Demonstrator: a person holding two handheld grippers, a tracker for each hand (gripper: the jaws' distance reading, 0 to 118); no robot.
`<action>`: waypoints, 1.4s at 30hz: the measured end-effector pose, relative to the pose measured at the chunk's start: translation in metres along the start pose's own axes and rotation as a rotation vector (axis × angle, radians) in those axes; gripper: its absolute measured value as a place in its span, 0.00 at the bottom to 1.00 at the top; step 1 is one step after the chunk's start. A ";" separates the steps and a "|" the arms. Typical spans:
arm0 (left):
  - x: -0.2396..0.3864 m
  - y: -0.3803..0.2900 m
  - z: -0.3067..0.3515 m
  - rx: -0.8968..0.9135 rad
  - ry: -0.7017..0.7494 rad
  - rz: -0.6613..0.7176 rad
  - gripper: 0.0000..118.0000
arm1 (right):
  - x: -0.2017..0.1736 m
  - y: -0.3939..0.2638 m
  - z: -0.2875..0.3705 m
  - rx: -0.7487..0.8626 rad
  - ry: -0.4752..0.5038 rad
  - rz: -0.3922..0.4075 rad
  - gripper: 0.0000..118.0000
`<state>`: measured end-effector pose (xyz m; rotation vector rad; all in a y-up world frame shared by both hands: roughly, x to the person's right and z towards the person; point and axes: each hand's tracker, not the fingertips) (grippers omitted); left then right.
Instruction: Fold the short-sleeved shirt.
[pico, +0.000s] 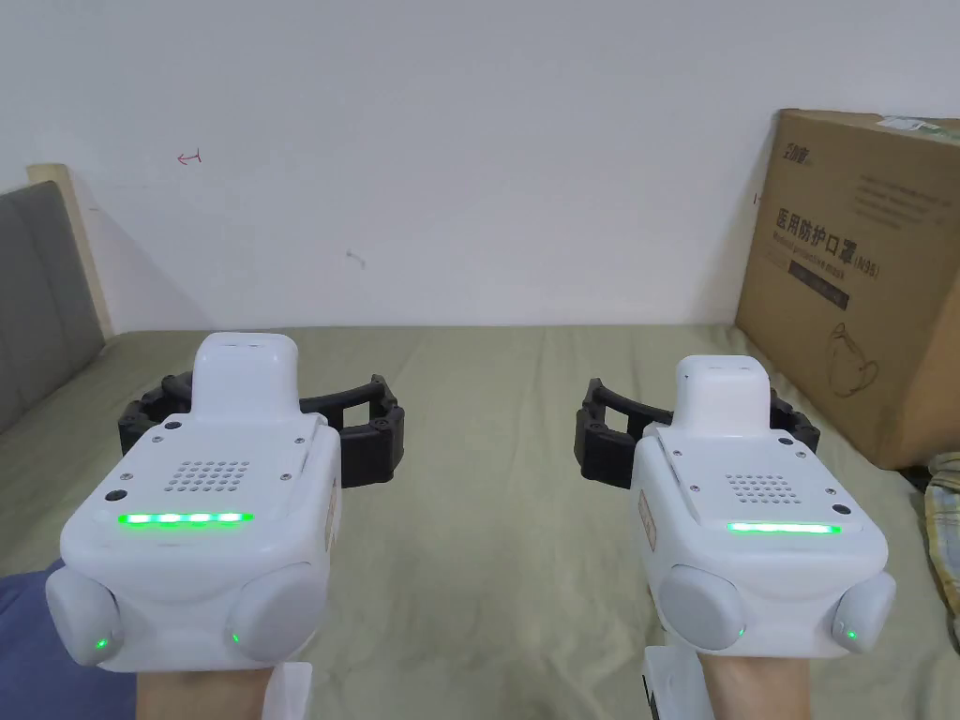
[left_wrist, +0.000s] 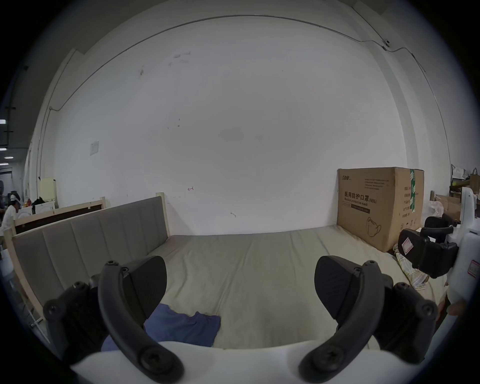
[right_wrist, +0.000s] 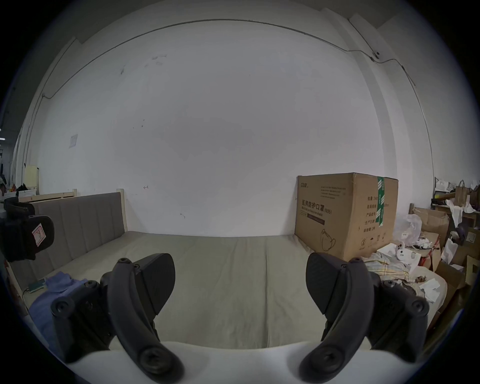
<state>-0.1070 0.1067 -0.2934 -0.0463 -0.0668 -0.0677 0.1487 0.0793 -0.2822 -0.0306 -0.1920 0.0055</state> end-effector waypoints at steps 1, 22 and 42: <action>0.000 0.000 0.000 0.002 -0.003 0.001 0.97 | 0.000 0.000 -0.001 0.000 0.000 -0.001 0.90; 0.005 -0.003 -0.002 -0.019 0.002 -0.043 0.97 | 0.002 -0.004 0.004 0.016 0.017 0.013 0.90; 0.010 -0.017 -0.002 -0.035 0.022 -0.054 0.00 | 0.009 -0.010 0.008 -0.001 -0.006 -0.022 0.00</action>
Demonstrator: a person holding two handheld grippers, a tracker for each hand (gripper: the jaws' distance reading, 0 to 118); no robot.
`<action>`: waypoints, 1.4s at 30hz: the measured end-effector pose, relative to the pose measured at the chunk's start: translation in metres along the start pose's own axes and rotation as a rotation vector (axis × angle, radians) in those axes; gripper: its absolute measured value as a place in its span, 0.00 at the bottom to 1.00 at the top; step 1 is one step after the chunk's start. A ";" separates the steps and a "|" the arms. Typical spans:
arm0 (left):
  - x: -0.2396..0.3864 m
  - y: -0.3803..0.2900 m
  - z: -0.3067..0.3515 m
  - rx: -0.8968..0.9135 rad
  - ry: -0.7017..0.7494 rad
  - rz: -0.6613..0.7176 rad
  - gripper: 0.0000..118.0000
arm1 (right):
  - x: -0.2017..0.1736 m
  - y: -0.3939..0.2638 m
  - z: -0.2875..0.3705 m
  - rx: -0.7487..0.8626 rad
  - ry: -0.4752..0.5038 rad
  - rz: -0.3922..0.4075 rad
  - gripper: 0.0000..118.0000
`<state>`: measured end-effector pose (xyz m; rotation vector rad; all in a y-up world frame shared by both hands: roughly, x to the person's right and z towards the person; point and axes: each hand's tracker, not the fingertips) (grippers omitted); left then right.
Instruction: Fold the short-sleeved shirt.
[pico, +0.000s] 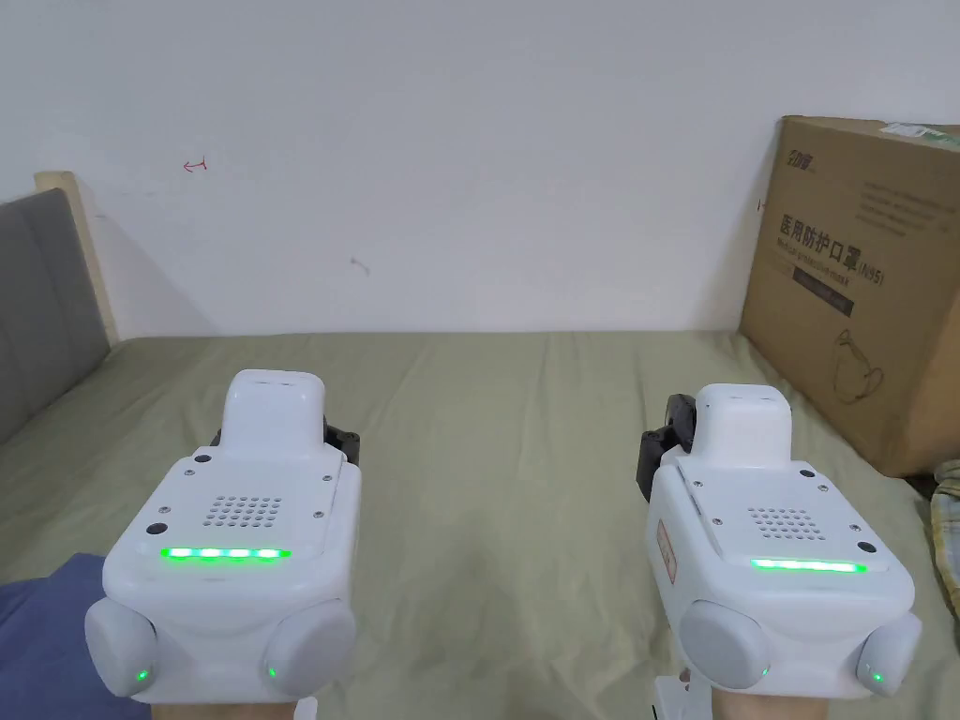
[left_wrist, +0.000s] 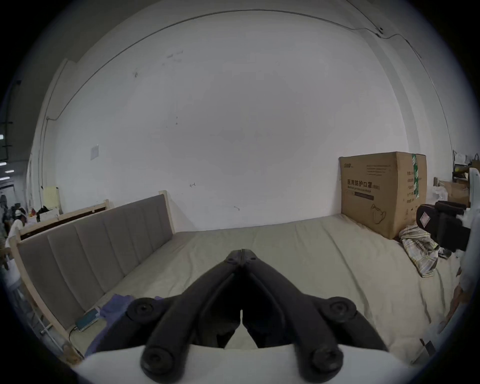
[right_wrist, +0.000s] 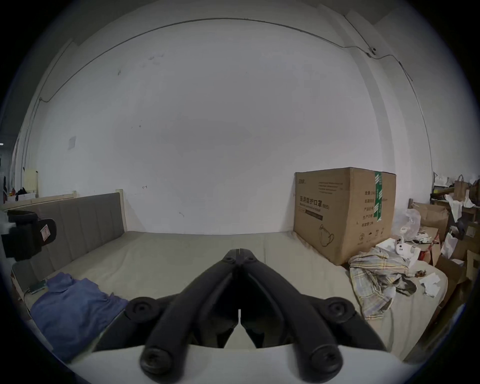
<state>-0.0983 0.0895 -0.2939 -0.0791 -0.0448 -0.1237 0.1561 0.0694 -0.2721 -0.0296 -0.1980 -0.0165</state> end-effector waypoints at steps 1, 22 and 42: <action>0.000 -0.001 -0.001 -0.009 0.013 0.005 0.00 | -0.001 0.000 -0.001 -0.009 -0.013 0.017 0.00; -0.136 0.000 0.035 -0.046 0.318 0.060 0.00 | -0.130 0.006 -0.034 -0.077 0.308 -0.002 0.00; -0.251 -0.059 0.048 -0.345 0.501 0.148 0.00 | -0.286 -0.022 -0.018 -0.200 0.650 0.070 0.00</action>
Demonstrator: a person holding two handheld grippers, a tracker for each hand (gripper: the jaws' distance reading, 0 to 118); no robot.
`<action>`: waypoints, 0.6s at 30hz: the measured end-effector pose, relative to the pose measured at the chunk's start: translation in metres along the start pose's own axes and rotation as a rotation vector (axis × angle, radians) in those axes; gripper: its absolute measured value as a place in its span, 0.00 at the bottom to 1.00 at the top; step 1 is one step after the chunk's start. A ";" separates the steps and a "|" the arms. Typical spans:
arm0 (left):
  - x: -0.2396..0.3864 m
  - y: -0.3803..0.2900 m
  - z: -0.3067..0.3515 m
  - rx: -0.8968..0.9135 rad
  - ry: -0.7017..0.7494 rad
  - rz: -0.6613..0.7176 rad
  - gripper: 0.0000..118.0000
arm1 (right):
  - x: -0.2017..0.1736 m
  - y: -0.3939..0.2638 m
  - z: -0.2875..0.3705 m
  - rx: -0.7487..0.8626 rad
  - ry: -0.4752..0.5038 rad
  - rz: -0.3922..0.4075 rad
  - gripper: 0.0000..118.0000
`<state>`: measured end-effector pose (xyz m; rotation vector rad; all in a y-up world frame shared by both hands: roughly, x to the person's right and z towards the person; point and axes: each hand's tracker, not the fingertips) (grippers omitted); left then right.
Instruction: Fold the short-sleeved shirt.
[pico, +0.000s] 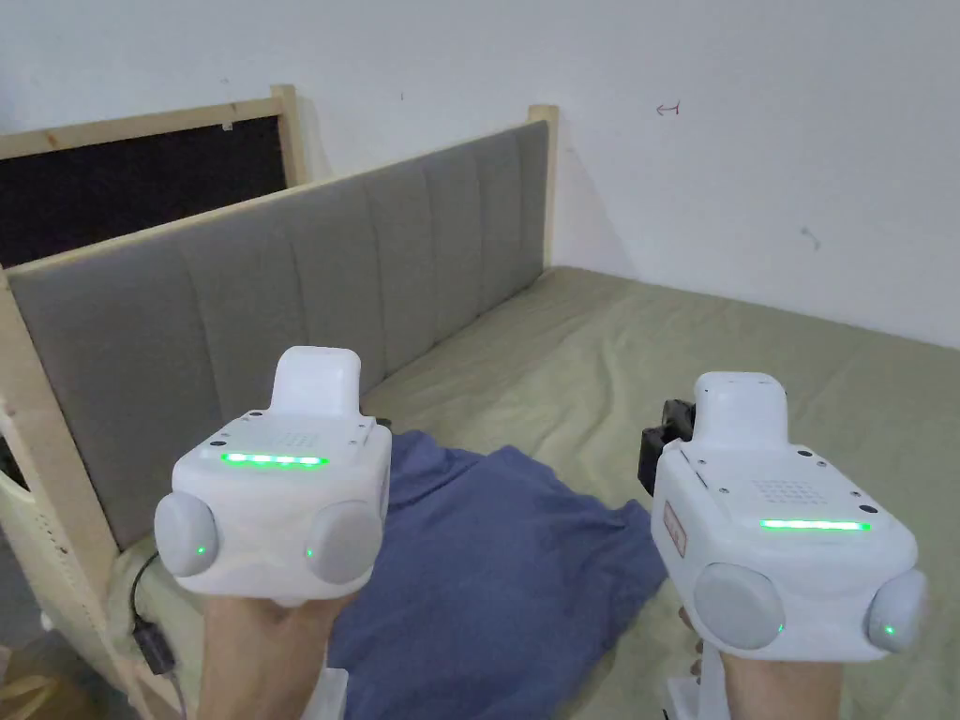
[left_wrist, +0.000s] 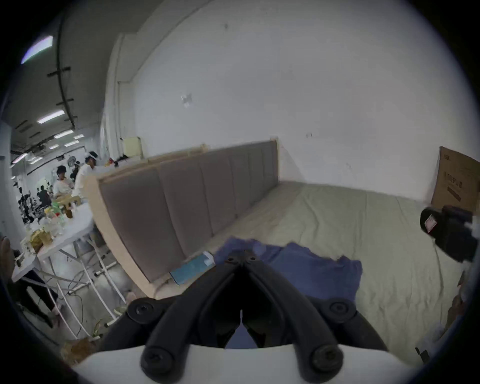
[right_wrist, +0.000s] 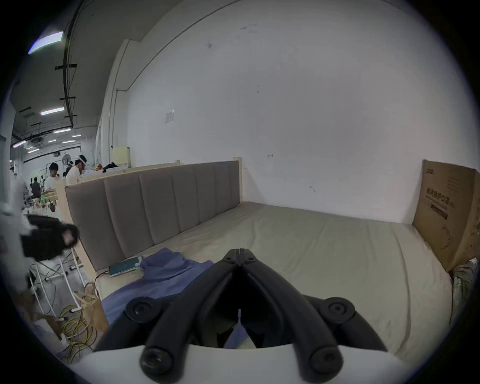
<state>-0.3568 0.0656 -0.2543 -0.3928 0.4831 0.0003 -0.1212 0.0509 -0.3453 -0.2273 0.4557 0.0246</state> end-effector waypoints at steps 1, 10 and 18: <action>0.004 -0.005 -0.017 -0.068 -0.036 -0.029 0.00 | 0.001 -0.004 -0.001 -0.015 0.008 -0.011 0.00; 0.037 -0.090 -0.156 -0.532 -0.182 -0.022 0.70 | 0.010 -0.046 -0.019 -0.162 0.016 -0.036 0.00; 0.058 -0.135 -0.210 -0.676 -0.205 -0.024 0.87 | 0.018 -0.077 -0.042 -0.261 0.011 -0.040 0.00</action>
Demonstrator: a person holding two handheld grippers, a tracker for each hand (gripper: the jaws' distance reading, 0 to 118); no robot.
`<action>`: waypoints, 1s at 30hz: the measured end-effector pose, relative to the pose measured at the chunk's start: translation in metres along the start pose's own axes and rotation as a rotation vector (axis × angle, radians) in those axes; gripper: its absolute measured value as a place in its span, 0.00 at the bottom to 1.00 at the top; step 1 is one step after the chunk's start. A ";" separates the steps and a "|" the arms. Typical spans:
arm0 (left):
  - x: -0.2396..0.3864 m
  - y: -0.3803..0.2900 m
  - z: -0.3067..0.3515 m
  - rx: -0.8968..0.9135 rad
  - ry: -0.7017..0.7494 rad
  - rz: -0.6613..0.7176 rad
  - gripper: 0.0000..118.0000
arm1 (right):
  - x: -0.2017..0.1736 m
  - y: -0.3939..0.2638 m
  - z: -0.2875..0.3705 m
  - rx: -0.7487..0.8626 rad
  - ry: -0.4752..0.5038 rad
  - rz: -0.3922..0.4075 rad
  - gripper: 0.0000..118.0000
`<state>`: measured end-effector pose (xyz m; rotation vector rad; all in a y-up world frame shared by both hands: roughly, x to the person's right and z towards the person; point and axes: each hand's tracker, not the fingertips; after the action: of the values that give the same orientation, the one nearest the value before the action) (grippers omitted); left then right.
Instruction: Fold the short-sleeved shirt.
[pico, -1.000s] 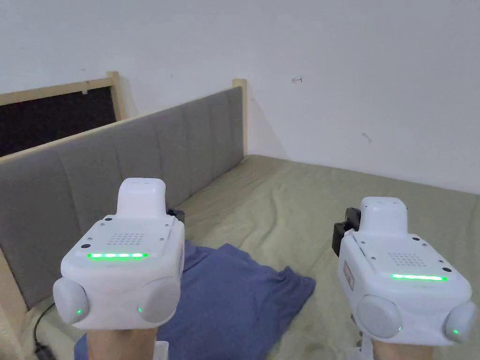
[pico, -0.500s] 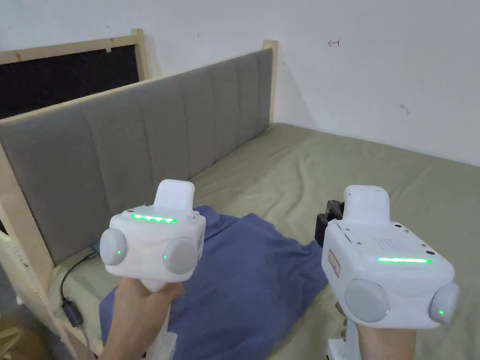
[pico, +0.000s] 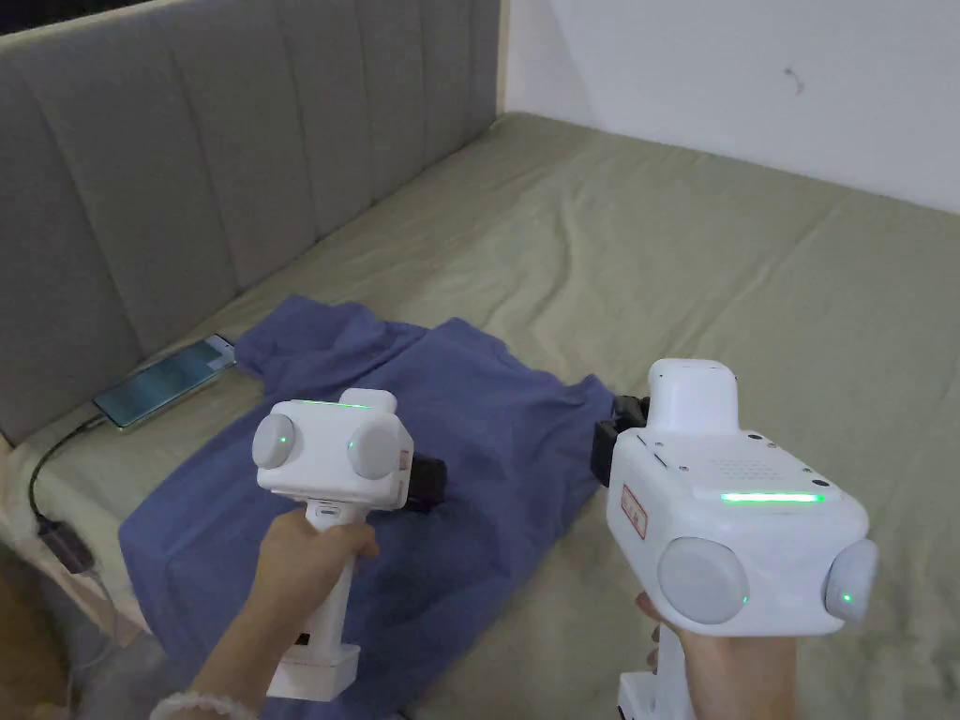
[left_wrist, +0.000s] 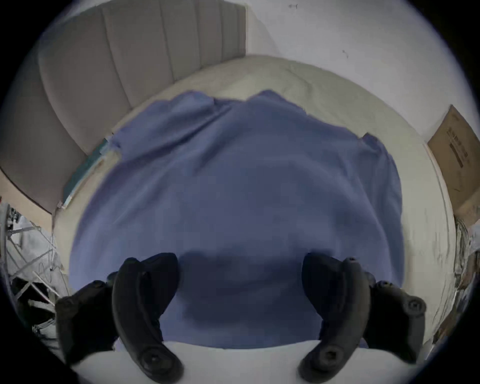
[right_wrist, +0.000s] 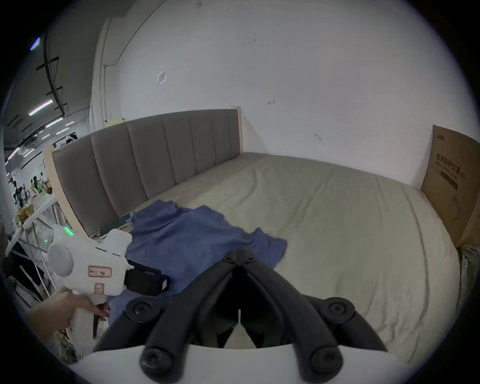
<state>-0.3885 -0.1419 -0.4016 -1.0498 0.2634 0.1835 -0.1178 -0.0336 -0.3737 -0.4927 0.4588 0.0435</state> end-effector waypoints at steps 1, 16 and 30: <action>0.001 -0.004 -0.005 -0.018 0.011 0.004 0.87 | 0.002 -0.001 -0.002 -0.010 0.001 -0.008 0.00; 0.002 0.007 0.013 -0.040 0.056 0.042 0.00 | 0.014 -0.004 -0.010 -0.050 -0.010 -0.114 0.00; -0.015 0.033 0.086 0.079 -0.108 0.170 0.00 | 0.035 0.005 0.008 -0.038 -0.041 -0.145 0.00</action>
<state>-0.4005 -0.0515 -0.3839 -0.9356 0.2602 0.3783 -0.0843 -0.0279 -0.3852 -0.5606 0.3820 -0.0770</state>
